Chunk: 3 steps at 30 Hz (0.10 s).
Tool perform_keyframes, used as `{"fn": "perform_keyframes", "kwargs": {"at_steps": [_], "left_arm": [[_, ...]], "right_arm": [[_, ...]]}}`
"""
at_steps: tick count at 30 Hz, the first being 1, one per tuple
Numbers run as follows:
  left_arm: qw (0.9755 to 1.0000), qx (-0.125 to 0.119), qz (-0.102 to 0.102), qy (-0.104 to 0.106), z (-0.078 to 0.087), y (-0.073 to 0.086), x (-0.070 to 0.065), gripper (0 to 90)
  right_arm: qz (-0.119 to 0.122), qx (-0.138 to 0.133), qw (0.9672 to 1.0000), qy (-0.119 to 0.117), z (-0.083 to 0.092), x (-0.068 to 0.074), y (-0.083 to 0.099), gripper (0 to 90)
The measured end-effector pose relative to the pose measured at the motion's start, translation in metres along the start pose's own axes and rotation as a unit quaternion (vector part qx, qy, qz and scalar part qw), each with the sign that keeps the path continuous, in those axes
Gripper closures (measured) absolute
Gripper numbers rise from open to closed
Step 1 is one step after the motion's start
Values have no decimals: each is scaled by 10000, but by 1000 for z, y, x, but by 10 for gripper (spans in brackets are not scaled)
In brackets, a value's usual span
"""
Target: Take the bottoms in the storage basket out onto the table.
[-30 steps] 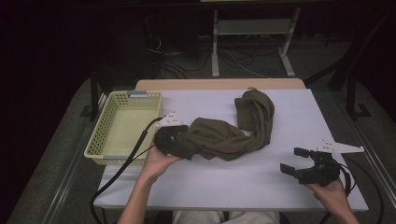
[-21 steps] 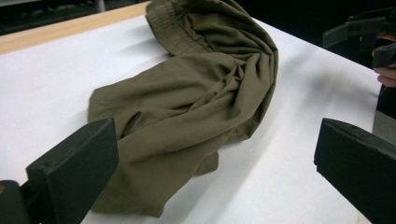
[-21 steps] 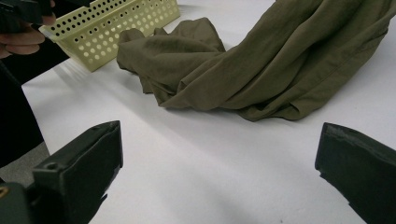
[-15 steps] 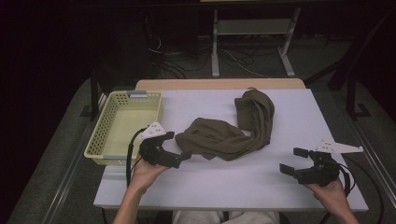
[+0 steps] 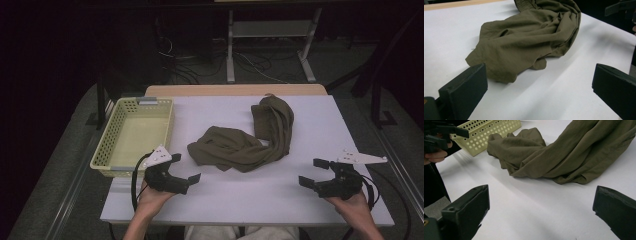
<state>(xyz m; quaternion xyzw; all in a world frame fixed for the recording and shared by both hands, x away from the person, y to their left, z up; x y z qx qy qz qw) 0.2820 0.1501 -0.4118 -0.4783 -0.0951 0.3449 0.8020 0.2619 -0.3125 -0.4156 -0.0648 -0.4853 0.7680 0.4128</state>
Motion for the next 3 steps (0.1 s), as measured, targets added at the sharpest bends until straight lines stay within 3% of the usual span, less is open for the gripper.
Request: {"fn": "perform_keyframes", "kwargs": {"at_steps": [3], "left_arm": [[10000,-5,22,-31,0,2,0,0]], "right_arm": [[1,2,10000,2,0,0,0,7]]}}
Point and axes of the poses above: each handheld gripper's, and its own axes: z roughly backward along the jaws, y roughly out of its underside, x roughly to its left, the point moved 2 cm from there along -z, roughly forward along the jaws, and after that the axes turned 4 degrees about x, right-handed, at the moved point
